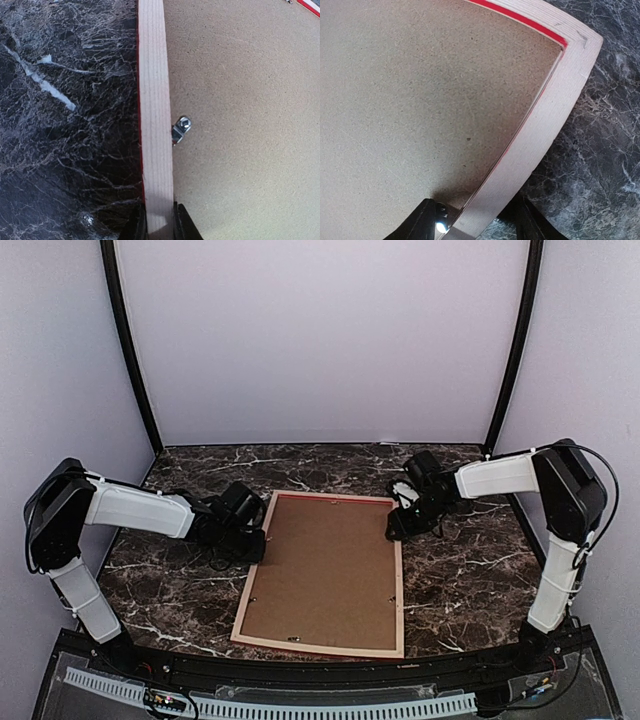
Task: Put the photo into the frame
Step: Press the fastener onto the backboard.
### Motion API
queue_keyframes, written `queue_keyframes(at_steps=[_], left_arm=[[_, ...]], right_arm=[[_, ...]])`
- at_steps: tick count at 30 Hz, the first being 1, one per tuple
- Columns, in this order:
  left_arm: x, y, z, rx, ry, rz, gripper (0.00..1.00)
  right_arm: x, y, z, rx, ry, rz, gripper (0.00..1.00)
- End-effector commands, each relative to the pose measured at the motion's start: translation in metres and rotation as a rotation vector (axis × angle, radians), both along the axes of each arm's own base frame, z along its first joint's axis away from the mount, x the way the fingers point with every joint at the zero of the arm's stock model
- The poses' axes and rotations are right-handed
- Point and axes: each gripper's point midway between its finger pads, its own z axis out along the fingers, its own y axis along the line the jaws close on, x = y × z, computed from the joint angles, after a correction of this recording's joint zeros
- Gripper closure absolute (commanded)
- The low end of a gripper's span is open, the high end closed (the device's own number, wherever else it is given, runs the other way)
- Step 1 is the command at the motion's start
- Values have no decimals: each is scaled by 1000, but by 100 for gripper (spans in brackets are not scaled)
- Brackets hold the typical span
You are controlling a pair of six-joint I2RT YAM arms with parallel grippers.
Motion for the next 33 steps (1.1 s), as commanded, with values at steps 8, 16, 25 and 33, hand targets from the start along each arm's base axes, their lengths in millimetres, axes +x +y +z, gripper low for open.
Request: queue_keyframes(at_steps=[8, 16, 25, 33], left_arm=[[-18, 0, -9, 12, 66, -33, 89], [-17, 0, -7, 11, 62, -32, 89], [-17, 0, -7, 10, 62, -33, 89], [-16, -1, -6, 9, 61, -34, 89]], right_arm=[[-5, -16, -7, -22, 61, -2, 52], [-3, -22, -8, -2, 77, 4, 54], [-9, -20, -7, 15, 99, 22, 49], [-14, -21, -3, 19, 113, 22, 49]])
